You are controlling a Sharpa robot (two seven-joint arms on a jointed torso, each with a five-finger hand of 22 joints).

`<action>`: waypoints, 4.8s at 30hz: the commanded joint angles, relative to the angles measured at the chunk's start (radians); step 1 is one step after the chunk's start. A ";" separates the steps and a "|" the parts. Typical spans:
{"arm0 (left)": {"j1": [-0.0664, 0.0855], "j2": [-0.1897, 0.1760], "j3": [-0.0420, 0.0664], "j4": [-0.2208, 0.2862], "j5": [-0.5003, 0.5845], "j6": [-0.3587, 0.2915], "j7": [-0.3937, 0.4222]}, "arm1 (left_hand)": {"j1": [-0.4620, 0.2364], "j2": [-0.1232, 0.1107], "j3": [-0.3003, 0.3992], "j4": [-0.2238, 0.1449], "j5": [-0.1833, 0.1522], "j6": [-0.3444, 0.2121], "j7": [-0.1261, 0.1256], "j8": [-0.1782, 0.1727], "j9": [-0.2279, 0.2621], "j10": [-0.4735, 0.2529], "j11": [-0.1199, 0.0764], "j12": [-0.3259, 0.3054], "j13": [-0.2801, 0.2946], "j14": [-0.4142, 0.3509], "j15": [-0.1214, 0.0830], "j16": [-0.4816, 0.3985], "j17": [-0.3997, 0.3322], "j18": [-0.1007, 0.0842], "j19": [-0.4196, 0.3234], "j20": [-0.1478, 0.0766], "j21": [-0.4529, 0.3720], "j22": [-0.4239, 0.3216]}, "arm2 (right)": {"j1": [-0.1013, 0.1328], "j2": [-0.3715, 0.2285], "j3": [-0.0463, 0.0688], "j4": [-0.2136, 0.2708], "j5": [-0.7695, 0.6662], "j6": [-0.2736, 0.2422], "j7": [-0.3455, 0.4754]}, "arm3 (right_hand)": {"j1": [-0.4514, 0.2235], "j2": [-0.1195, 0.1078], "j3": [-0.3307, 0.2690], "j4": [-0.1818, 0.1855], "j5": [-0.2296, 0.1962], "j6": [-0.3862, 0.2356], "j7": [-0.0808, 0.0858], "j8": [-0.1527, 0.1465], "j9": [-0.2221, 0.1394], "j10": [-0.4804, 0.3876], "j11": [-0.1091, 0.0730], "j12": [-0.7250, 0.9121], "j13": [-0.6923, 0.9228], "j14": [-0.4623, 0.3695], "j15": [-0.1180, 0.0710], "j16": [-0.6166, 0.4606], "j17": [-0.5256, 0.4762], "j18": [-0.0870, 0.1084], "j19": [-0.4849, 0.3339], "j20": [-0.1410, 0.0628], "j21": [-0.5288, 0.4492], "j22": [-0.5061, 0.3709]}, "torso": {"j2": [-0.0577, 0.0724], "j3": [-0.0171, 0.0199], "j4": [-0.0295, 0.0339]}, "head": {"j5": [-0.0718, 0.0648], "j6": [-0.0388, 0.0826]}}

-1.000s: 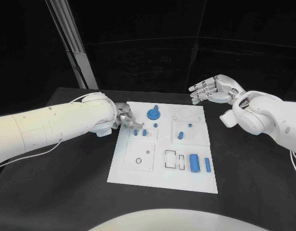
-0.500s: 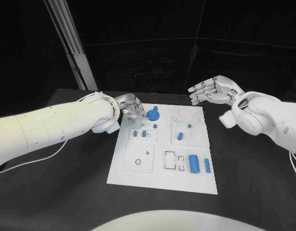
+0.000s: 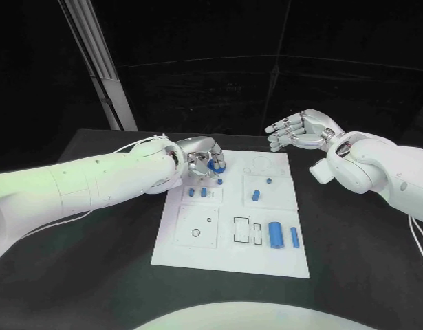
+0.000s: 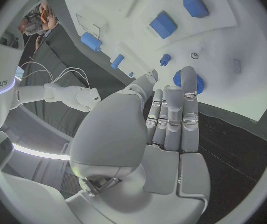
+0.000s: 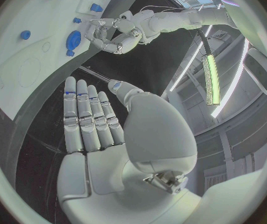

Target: Assemble the parts on the task board

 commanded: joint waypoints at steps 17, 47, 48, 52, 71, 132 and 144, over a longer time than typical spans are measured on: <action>-0.001 0.048 -0.006 -0.052 -0.172 0.062 0.003 | -0.053 0.008 0.021 -0.035 0.000 0.082 -0.014 -0.058 -0.042 0.059 -0.009 -0.051 -0.079 0.171 -0.012 0.240 0.294 -0.007 0.132 -0.011 0.157 0.143 | 0.002 0.008 0.000 0.002 0.003 0.008 0.006 | -0.006 0.003 0.000 -0.004 0.007 -0.009 0.002 -0.003 0.000 -0.007 0.000 0.002 -0.001 -0.008 0.000 -0.006 -0.001 0.000 -0.003 0.006 -0.004 -0.002 | 0.001 0.0015 -0.0013 | -0.003 0.000; -0.008 0.095 -0.006 -0.107 -0.185 0.154 -0.001 | -0.074 0.019 0.067 -0.050 -0.001 0.142 -0.029 -0.084 -0.047 0.131 -0.025 -0.091 -0.098 0.196 -0.025 0.281 0.339 -0.029 0.182 -0.023 0.278 0.279 | 0.002 0.015 0.001 0.003 0.003 0.009 0.006 | -0.006 0.003 0.000 -0.004 0.007 -0.009 0.002 -0.003 0.000 -0.007 0.000 0.002 -0.001 -0.008 0.000 -0.006 -0.001 0.000 -0.003 0.006 -0.004 -0.002 | -0.001 0.0015 0.0006 | -0.007 -0.008; -0.009 0.096 -0.006 -0.108 -0.185 0.156 -0.003 | -0.074 0.019 0.068 -0.050 -0.001 0.142 -0.029 -0.085 -0.047 0.132 -0.026 -0.092 -0.098 0.196 -0.025 0.282 0.340 -0.029 0.183 -0.023 0.281 0.282 | 0.002 0.015 0.001 0.003 0.003 0.009 0.006 | -0.006 0.003 0.000 -0.004 0.007 -0.009 0.002 -0.003 0.000 -0.007 0.000 0.002 -0.001 -0.008 0.000 -0.006 -0.001 0.000 -0.003 0.006 -0.004 -0.002 | -0.001 0.0017 0.0004 | -0.007 -0.008; -0.010 0.103 -0.006 -0.120 -0.185 0.178 -0.010 | -0.075 0.022 0.073 -0.051 -0.001 0.143 -0.029 -0.089 -0.047 0.133 -0.025 -0.097 -0.098 0.196 -0.026 0.281 0.335 -0.030 0.184 -0.024 0.284 0.285 | 0.002 0.016 0.001 0.003 0.003 0.009 0.007 | -0.006 0.003 0.000 -0.004 0.007 -0.009 0.002 -0.003 0.000 -0.007 0.000 0.002 -0.001 -0.008 0.000 -0.006 -0.001 0.000 -0.003 0.006 -0.004 -0.002 | 0.000 0.0016 0.0007 | -0.008 -0.007; -0.014 0.126 -0.005 -0.150 -0.192 0.239 -0.046 | -0.057 0.075 0.143 -0.074 -0.050 0.162 -0.023 -0.113 -0.045 0.152 -0.023 -0.129 -0.096 0.198 -0.024 0.288 0.335 -0.032 0.182 -0.022 0.305 0.314 | 0.002 0.016 0.001 0.005 0.003 0.009 0.006 | -0.015 0.008 -0.001 -0.002 0.003 -0.009 0.003 -0.001 0.001 -0.008 0.001 0.004 0.000 -0.010 0.001 -0.005 -0.001 0.000 0.000 0.008 -0.009 -0.005 | -0.001 0.0015 0.0019 | -0.013 -0.009; -0.012 -0.057 0.079 -0.029 -0.066 0.243 -0.084 | -0.092 0.055 0.207 -0.120 -0.055 0.211 -0.022 -0.148 -0.045 0.214 -0.027 -0.180 -0.094 0.205 -0.027 0.293 0.318 -0.040 0.196 -0.024 0.352 0.375 | 0.002 0.002 0.000 0.004 0.003 0.008 0.007 | -0.013 0.010 0.001 -0.003 0.004 -0.009 0.002 -0.001 0.001 -0.008 0.001 0.004 0.000 -0.010 0.000 -0.005 -0.001 0.001 0.000 0.008 -0.010 -0.006 | 0.000 0.0014 -0.0005 | 0.002 -0.004; -0.015 -0.040 0.057 -0.046 -0.066 0.261 -0.085 | -0.092 0.056 0.208 -0.121 -0.055 0.212 -0.022 -0.148 -0.045 0.216 -0.028 -0.181 -0.094 0.204 -0.027 0.291 0.314 -0.039 0.196 -0.024 0.351 0.375 | 0.002 0.003 0.000 0.005 0.003 0.008 0.008 | -0.013 0.010 0.002 -0.005 0.005 -0.009 0.003 -0.001 0.001 -0.009 0.001 0.004 0.000 -0.011 0.000 -0.005 -0.001 0.001 0.001 0.008 -0.012 -0.007 | 0.000 0.0013 0.0005 | 0.003 -0.006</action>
